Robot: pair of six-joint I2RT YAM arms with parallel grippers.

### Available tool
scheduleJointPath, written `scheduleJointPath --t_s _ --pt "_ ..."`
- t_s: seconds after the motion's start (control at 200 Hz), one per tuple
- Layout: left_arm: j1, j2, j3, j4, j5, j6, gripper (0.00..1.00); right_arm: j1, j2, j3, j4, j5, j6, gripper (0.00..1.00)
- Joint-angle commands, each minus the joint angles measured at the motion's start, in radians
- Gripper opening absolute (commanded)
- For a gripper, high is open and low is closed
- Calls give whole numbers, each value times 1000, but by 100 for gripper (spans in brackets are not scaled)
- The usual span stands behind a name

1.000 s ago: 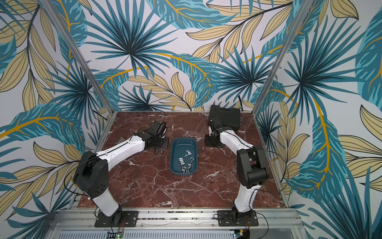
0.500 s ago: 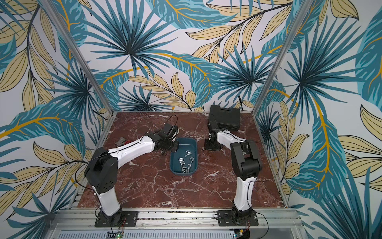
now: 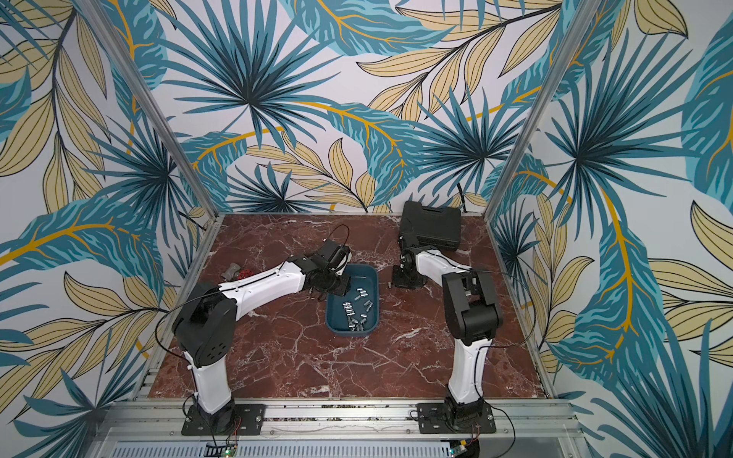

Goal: Take out the socket from the storage box
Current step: Place the socket head at the center of the board.

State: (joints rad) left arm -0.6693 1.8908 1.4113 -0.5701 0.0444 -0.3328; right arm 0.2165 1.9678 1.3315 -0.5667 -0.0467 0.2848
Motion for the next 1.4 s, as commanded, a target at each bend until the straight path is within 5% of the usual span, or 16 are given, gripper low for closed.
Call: scheduleJointPath --t_s 0.0,0.626,1.217,1.392 --pt "-5 11 52 -10 6 -3 44 0 7 9 -18 2 8 25" --pt "-58 136 173 -107 62 66 42 -16 -205 32 -77 2 14 26" --pt "-69 265 238 -116 48 85 40 -23 -233 -10 -66 -8 36 26" --pt "-69 296 257 -119 26 81 31 -24 -233 -12 -63 -8 36 26"
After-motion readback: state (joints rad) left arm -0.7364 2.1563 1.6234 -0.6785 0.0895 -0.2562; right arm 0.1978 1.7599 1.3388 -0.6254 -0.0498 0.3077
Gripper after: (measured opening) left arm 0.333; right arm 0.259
